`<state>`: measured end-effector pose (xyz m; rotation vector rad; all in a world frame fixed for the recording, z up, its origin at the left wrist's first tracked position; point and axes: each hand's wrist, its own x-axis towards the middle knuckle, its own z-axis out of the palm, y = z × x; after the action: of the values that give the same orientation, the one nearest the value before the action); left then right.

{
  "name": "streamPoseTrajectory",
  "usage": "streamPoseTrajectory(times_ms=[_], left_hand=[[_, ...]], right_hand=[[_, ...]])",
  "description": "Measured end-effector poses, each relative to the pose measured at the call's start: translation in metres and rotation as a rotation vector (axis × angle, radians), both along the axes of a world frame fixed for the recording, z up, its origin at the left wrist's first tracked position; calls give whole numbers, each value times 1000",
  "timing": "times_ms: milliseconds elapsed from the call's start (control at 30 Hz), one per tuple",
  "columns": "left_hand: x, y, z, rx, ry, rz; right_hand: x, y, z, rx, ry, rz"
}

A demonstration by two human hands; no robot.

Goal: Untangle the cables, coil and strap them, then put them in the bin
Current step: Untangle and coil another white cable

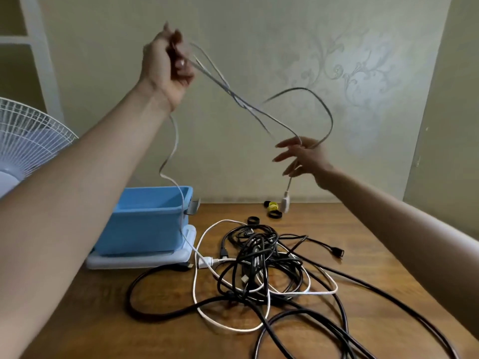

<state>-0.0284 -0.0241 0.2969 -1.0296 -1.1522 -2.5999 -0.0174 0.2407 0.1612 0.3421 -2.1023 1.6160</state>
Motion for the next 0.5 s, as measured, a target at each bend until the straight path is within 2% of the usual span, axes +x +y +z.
streamPoseTrajectory(times_ms=[67,100,167,200,267,367,433,500], left_hand=[[-5,-3,-10,-271,31,310],[-5,-2,-16,-432,50,459],[-3,1,-29,-780,63,656],[-2,4,-36,-949,52,701],[3,10,-49,-1225,4,689],[7,31,-67,-1506,-34,557],[11,50,-78,-1587,52,507],[18,68,-82,-1548,258,495]], right_hand=[[1,11,5,-193,-139,243],[-1,16,5,-285,-169,272],[-5,25,2,-352,-251,186],[-5,29,-2,-287,-301,115],[-5,32,-15,-43,-369,52],[6,11,-23,127,-273,202],[13,-14,-21,131,-184,300],[18,-39,-19,99,-170,390]])
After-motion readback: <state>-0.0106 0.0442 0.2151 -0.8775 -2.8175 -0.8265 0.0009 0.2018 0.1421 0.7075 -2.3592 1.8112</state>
